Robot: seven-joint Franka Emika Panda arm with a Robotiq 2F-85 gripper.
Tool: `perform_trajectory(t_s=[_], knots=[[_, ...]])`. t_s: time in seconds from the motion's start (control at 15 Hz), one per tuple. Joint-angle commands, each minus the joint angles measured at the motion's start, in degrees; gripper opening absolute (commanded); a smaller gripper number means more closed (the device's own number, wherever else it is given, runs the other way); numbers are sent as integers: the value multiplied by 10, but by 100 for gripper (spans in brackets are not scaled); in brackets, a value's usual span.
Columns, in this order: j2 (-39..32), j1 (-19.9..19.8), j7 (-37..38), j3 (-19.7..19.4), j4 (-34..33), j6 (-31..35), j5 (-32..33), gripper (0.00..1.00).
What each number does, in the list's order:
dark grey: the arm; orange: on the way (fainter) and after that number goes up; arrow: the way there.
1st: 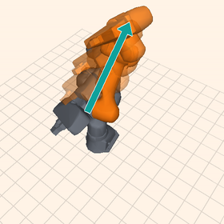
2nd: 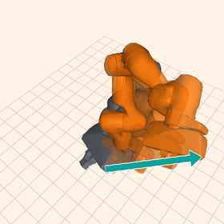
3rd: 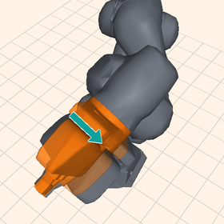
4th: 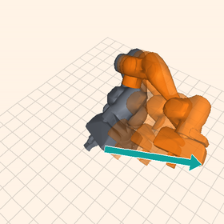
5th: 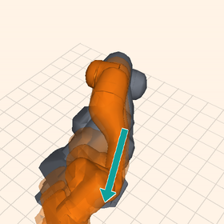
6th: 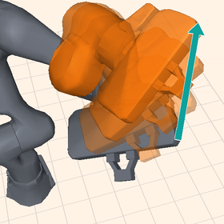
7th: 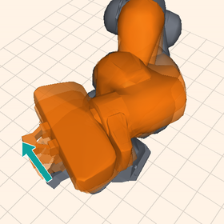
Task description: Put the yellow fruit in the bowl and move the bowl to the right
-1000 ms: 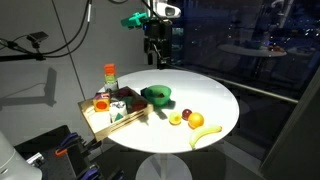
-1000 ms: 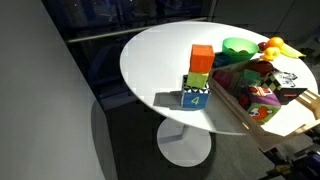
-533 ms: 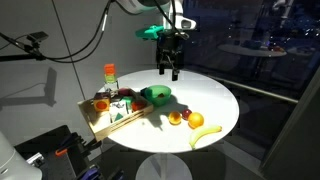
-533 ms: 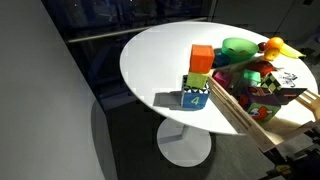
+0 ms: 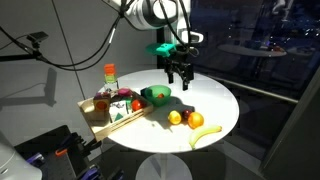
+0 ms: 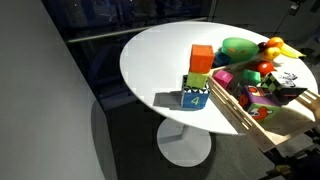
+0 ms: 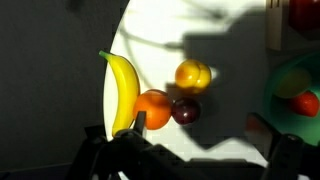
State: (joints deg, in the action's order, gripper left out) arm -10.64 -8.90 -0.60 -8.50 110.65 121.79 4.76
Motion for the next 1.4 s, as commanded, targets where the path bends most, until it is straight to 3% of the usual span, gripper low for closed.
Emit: perform_trajectory(t_s=[0.0,0.4,1.33], knots=[[-3,0,0,0,-1,2,0,100],[-4,0,0,0,-1,3,0,100],[-108,-2,-9,6,3,65,0,100]])
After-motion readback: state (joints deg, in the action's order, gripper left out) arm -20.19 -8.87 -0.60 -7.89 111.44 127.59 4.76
